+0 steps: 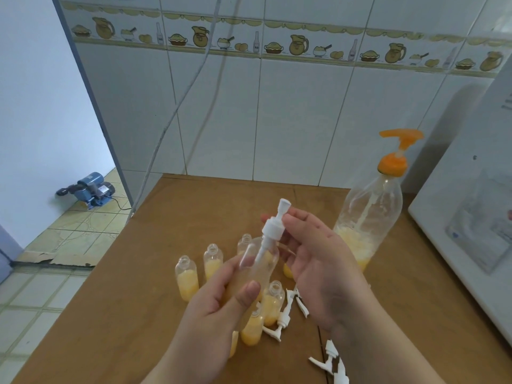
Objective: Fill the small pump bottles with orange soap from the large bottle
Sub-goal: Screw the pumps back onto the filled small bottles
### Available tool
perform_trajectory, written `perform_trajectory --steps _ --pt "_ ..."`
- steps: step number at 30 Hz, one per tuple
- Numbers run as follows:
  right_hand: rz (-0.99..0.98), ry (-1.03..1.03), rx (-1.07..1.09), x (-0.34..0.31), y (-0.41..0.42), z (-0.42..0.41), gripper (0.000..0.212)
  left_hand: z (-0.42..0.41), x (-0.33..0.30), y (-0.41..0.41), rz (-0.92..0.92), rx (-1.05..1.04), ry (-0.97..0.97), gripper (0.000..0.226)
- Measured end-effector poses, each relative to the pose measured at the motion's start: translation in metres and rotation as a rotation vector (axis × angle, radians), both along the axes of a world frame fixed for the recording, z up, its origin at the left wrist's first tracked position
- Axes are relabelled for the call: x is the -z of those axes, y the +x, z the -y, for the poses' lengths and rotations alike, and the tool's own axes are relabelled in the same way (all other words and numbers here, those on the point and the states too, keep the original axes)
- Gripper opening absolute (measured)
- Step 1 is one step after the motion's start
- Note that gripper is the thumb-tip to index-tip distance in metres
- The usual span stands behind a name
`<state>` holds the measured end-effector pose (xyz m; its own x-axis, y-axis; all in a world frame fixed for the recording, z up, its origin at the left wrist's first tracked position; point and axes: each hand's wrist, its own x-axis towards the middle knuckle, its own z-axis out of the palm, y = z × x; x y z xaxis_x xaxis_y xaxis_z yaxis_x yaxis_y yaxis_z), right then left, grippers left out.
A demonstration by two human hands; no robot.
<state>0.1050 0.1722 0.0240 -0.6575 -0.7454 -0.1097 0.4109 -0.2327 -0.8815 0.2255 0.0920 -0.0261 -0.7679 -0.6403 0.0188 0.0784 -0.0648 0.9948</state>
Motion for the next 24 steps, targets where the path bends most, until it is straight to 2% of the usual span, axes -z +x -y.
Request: perform_trajectory --steps 3,5,9,11,14,16,18,20,24 --pt "0.092 -0.029 -0.028 0.0012 -0.0006 0.0006 0.039 -0.0003 -0.0012 -0.0021 -0.023 0.053 0.065 0.025" --pt "0.059 0.026 0.0 0.0034 -0.001 0.0017 0.047 -0.0027 -0.0012 -0.0027 -0.029 0.096 0.058 0.022" --pt "0.035 -0.012 -0.061 0.0038 -0.0044 -0.0018 0.022 -0.0052 -0.0009 -0.004 -0.067 0.097 0.144 0.017" --pt "0.054 -0.008 -0.037 0.0058 -0.006 -0.0025 0.021 -0.0048 -0.0036 -0.0028 -0.087 0.129 0.174 0.027" --pt "0.029 0.026 0.019 0.0077 -0.0073 -0.0016 0.024 -0.0048 -0.0046 -0.002 -0.097 0.143 0.149 0.02" --pt "0.018 0.022 -0.002 0.0069 -0.0079 -0.0027 0.028 -0.0047 -0.0036 -0.0028 -0.09 0.169 0.095 0.028" --pt "0.059 -0.023 -0.039 0.0075 -0.0097 -0.0046 0.02 -0.0046 -0.0017 -0.0037 -0.081 0.161 0.117 0.035" --pt "0.076 -0.046 -0.032 0.0067 -0.0094 -0.0064 0.017 -0.0043 -0.001 -0.0045 -0.079 0.16 0.146 0.032" --pt "-0.011 0.01 -0.012 0.0067 -0.0059 -0.0063 0.011 -0.0077 -0.0008 -0.0036 -0.035 0.157 0.076 0.033"
